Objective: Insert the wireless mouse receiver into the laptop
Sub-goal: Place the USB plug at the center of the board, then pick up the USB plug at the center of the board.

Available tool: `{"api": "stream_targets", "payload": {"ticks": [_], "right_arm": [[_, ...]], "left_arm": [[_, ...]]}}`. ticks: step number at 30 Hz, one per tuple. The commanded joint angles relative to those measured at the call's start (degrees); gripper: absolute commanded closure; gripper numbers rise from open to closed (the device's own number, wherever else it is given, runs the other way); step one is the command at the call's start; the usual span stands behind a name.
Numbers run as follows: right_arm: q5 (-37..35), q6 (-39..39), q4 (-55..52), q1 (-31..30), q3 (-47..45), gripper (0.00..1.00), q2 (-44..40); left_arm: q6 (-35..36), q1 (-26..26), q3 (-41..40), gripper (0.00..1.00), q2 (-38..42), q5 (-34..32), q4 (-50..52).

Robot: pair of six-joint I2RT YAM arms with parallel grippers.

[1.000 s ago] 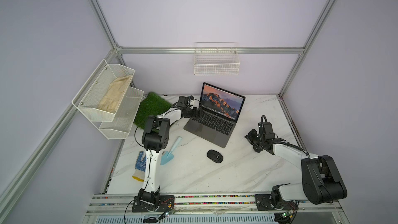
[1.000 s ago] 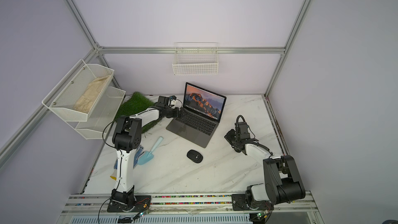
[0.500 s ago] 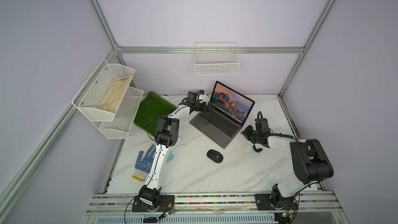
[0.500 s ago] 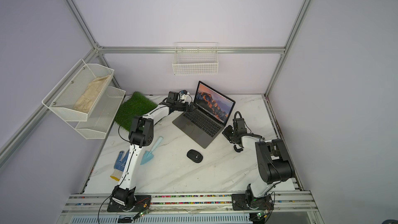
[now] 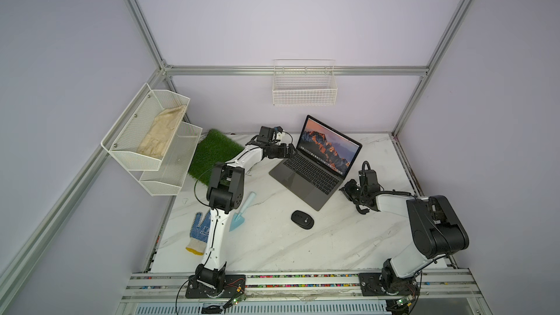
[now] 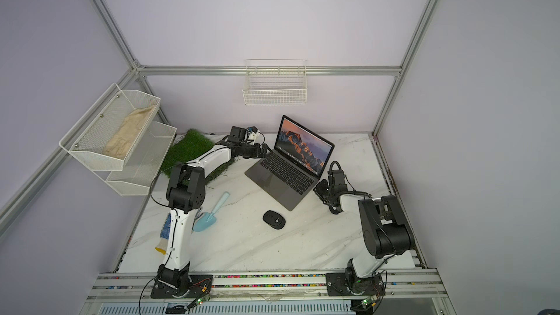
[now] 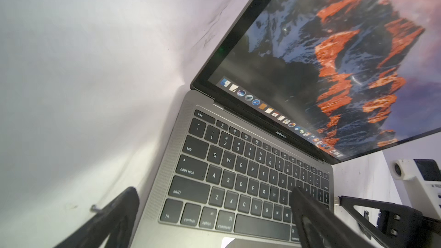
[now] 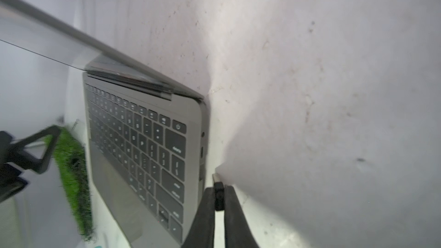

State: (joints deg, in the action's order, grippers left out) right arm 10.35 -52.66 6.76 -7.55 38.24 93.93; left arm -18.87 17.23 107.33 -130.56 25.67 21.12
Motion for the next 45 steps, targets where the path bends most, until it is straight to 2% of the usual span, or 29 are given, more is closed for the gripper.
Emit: {"api": "stream_targets", "payload": {"ticks": [1,7,11,14,19,24,27,30,34,38,42,45], "right_arm": [[-2.8,1.2,-4.9,0.0,-0.1,0.80,1.7],[-3.8,2.7,-11.9,0.0,1.4,0.56,0.4],[-4.3,6.4,-15.4,0.0,3.3,0.48,-3.3],[-3.7,16.7,-18.5,0.0,7.7,0.46,-5.7],[-1.5,43.5,-27.7,-2.0,17.1,0.45,-5.3],[-2.7,67.9,-32.8,-6.5,21.0,0.45,-2.8],[-5.5,77.5,-36.8,-6.8,23.7,0.46,0.7],[-9.1,83.0,-41.3,-6.9,27.8,0.47,5.1],[-9.8,87.9,-48.2,-6.9,31.8,0.48,9.5],[-7.5,87.9,-48.4,-6.9,33.0,0.49,10.9],[-10.1,87.5,-49.8,-6.7,34.6,0.52,13.8],[-9.1,87.2,-50.5,-6.6,35.1,0.54,14.8]], "left_arm": [[0.3,-0.1,-3.9,0.00,4.2,-2.3,-0.3],[0.9,-0.1,-6.9,0.00,6.4,-3.6,-0.4],[-0.1,-0.2,-8.5,0.00,8.0,-5.4,-0.5],[-2.1,-0.4,-10.9,0.00,10.1,-8.1,-1.6],[-7.4,-0.7,-17.3,0.00,14.6,-13.3,-6.5],[-12.9,-1.0,-23.4,0.00,17.4,-18.2,-11.2],[-16.1,-1.6,-26.4,0.00,19.0,-20.5,-13.5],[-17.8,-2.4,-28.1,0.00,20.2,-20.4,-14.5],[-17.8,-3.2,-28.5,0.00,20.9,-18.8,-13.6],[-18.6,-4.0,-30.3,0.00,21.9,-15.1,-15.8],[-17.8,-4.3,-31.1,0.00,21.9,-12.4,-16.9],[-17.2,-4.3,-31.4,0.00,21.9,-11.7,-17.3]]}}
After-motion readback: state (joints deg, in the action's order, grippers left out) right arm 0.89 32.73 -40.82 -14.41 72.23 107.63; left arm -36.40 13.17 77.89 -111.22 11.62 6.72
